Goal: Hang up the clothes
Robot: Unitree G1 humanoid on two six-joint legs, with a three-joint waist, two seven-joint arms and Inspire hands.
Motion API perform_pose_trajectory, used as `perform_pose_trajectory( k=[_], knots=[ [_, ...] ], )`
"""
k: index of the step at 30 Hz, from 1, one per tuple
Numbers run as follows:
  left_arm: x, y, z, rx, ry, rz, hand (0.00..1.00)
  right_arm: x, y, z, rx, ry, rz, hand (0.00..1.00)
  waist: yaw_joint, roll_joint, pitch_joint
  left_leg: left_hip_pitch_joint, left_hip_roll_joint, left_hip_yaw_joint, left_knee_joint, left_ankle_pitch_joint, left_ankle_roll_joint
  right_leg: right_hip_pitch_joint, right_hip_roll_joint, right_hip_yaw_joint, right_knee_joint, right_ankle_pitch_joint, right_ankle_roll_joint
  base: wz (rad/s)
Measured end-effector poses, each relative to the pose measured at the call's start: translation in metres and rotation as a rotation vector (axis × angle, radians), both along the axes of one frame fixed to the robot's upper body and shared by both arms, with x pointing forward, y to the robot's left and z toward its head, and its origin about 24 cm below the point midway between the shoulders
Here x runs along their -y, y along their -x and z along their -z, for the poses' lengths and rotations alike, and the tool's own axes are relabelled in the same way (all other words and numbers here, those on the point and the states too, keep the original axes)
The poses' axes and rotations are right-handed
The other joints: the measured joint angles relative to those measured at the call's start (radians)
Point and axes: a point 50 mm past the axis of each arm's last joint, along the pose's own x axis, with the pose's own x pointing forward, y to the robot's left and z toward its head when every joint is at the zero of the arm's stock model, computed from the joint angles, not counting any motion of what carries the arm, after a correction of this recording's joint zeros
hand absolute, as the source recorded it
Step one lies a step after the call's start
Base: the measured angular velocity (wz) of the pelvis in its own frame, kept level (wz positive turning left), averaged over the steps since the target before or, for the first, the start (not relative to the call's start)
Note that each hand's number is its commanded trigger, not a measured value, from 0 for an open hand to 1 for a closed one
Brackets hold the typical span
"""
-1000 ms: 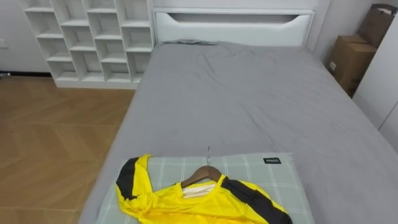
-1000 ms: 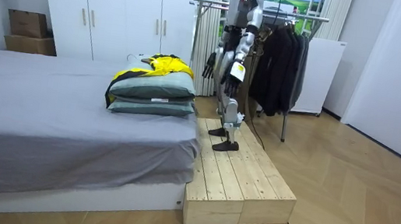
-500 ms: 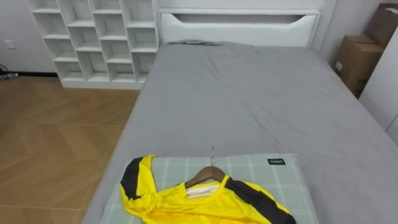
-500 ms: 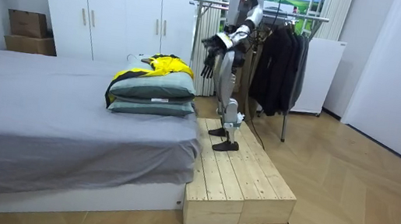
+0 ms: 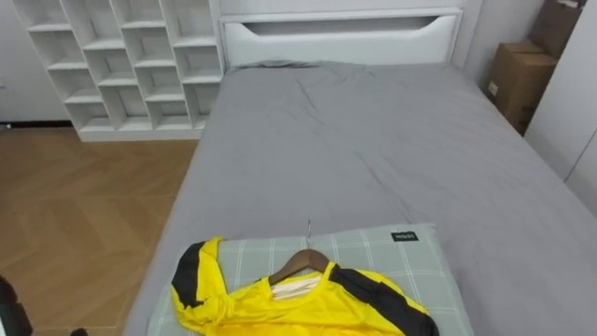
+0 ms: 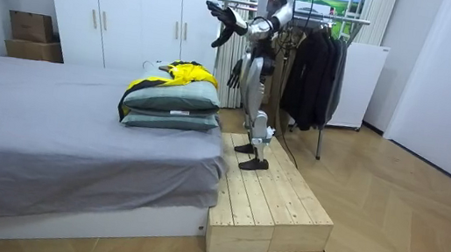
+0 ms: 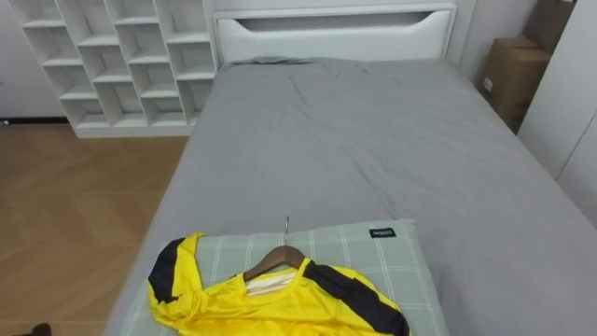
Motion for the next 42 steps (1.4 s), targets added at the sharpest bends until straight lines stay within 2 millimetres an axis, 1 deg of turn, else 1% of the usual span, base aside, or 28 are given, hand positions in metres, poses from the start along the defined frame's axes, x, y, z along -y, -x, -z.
perform_pose_trajectory(
  k=[2, 4, 7, 8, 9, 14, 16, 18, 21, 27, 31, 35, 38, 42],
  knots=[
    [0.004, -0.004, -0.001, -0.014, -0.038, 0.041, 0.0, 0.0, 0.0, 0.0, 0.0, 0.002, 0.006, 0.0, -0.002, 0.003, 0.0033, -0.001, 0.0, 0.005, 0.0, 0.0, 0.0, -0.003, 0.001, 0.009, 0.0, 0.0, 0.0, -0.08],
    [0.009, -0.009, -0.002, -0.021, -0.072, 0.078, 0.0, 0.001, 0.0, 0.0, -0.003, 0.013, 0.01, 0.0, -0.006, 0.001, 0.0016, -0.005, 0.0, 0.006, 0.003, 0.0, 0.0, -0.01, 0.001, 0.011, 0.0, 0.0, 0.0, -0.03],
    [0.014, -0.016, -0.005, -0.048, -0.153, 0.138, 0.0, 0.001, 0.001, 0.0, -0.008, 0.024, 0.015, 0.0, -0.017, 0.006, 0.0004, -0.004, 0.001, 0.01, 0.002, 0.0, 0.0, -0.007, 0.001, 0.012, 0.0, 0.0, 0.0, 0.0],
    [0.014, -0.018, -0.007, -0.05, -0.183, 0.155, 0.0, 0.001, 0.001, 0.0, -0.008, 0.025, 0.015, 0.0, -0.029, 0.008, 0.0012, -0.004, 0.001, 0.01, 0.001, 0.0, 0.0, -0.006, 0.001, 0.012, 0.0, 0.0, 0.0, 0.0],
    [0.014, -0.021, -0.01, -0.056, -0.215, 0.171, 0.0, 0.002, 0.0, 0.0, -0.005, 0.025, 0.013, 0.0, -0.034, 0.011, 0.0013, -0.004, 0.001, 0.011, 0.001, 0.0, 0.0, -0.006, 0.001, 0.013, 0.0, 0.0, 0.0, -0.03],
    [0.021, -0.034, -0.016, -0.069, -0.315, 0.227, 0.0, 0.002, 0.0, 0.0, -0.003, 0.022, 0.014, 0.0, -0.039, 0.014, 0.0011, -0.003, 0.005, 0.022, -0.001, 0.0, 0.0, -0.008, 0.003, 0.014, 0.0, 0.0, 0.0, -0.03],
    [0.022, -0.035, -0.016, -0.08, -0.337, 0.236, 0.0, 0.002, -0.001, 0.0, -0.003, 0.023, 0.011, 0.0, -0.047, 0.015, 0.0015, -0.005, 0.007, 0.024, -0.001, 0.0, 0.0, -0.012, 0.003, 0.016, 0.0, 0.0, 0.0, -0.03],
    [0.023, -0.036, -0.014, -0.111, -0.349, 0.244, 0.0, 0.003, -0.003, -0.001, -0.002, 0.023, 0.008, 0.0, -0.059, 0.021, -0.0005, -0.015, 0.007, 0.025, 0.0, 0.0, 0.0, -0.02, 0.004, 0.022, 0.001, 0.0, -0.001, -0.02],
    [0.029, -0.037, -0.011, -0.141, -0.355, 0.273, 0.0, 0.005, -0.002, -0.001, -0.007, 0.026, 0.013, 0.0, -0.061, 0.027, -0.0013, -0.017, 0.007, 0.028, 0.0, 0.0, 0.0, -0.026, 0.005, 0.028, 0.002, 0.002, -0.003, -0.05],
    [0.037, -0.038, -0.005, -0.181, -0.347, 0.315, 0.0, 0.01, -0.003, -0.002, -0.005, 0.038, 0.009, 0.0, -0.068, 0.041, 0.002, -0.016, 0.007, 0.03, -0.001, 0.0, 0.0, -0.025, 0.005, 0.032, 0.003, 0.002, -0.003, 0.0],
    [0.04, -0.038, -0.002, -0.21, -0.346, 0.334, 0.0, 0.011, -0.003, -0.003, -0.007, 0.041, -0.002, 0.0, -0.07, 0.041, 0.0028, -0.015, 0.008, 0.043, -0.001, 0.0, 0.0, -0.026, 0.005, 0.035, 0.003, 0.002, -0.003, -0.02],
    [0.048, -0.039, 0.004, -0.27, -0.365, 0.397, 0.0, 0.01, -0.009, -0.003, 0.001, 0.041, -0.016, 0.0, -0.093, 0.036, 0.0065, -0.016, 0.007, 0.043, -0.001, 0.0, 0.0, -0.029, 0.004, 0.036, 0.004, 0.002, -0.003, 0.0],
    [0.054, -0.042, 0.013, -0.358, -0.398, 0.449, 0.0, 0.01, -0.011, -0.003, -0.009, 0.039, -0.013, 0.0, -0.106, 0.036, 0.0067, -0.017, 0.008, 0.043, -0.002, 0.0, 0.0, -0.03, 0.004, 0.036, 0.004, 0.002, -0.002, 0.0],
    [0.054, -0.04, 0.022, -0.45, -0.425, 0.471, 0.0, 0.01, -0.013, -0.003, -0.011, 0.041, -0.012, 0.0, -0.118, 0.037, 0.0064, -0.017, 0.009, 0.05, -0.003, 0.0, 0.0, -0.033, 0.006, 0.041, 0.003, 0.002, -0.002, -0.03]
  ],
)
